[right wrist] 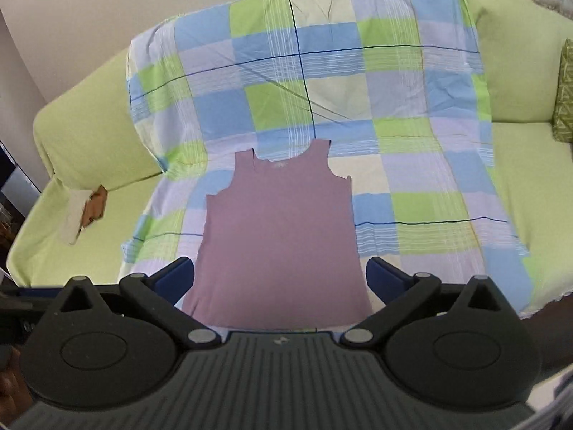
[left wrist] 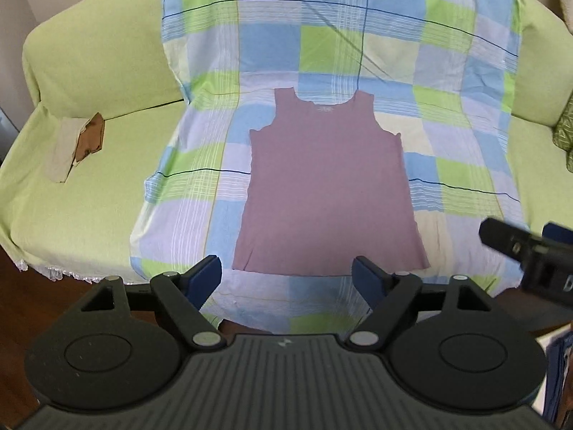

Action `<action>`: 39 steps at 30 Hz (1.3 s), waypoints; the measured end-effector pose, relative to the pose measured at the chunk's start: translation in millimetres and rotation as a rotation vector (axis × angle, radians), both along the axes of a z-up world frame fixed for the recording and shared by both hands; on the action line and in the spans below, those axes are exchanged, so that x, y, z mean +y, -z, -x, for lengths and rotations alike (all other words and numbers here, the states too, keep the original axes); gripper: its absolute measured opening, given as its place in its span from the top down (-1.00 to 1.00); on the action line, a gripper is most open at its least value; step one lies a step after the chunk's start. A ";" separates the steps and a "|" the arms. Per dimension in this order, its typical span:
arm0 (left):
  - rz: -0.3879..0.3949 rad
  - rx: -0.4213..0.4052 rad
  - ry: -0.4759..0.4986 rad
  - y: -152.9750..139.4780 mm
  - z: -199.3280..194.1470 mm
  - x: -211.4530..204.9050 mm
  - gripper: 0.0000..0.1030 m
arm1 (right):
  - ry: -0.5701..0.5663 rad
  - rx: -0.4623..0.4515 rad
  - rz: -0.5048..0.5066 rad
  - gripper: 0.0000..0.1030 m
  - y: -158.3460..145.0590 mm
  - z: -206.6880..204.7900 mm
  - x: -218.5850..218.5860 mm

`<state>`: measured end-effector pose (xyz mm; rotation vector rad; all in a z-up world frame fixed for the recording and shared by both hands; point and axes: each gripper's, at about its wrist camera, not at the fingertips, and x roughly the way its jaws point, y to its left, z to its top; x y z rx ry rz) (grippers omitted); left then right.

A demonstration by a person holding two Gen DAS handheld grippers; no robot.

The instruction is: Fold clothes

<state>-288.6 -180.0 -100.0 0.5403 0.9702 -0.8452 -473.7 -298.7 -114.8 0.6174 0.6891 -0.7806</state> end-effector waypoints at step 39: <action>-0.116 0.110 0.104 38.3 -47.9 23.2 -0.59 | 0.098 0.168 -0.107 -0.96 39.0 -44.3 66.5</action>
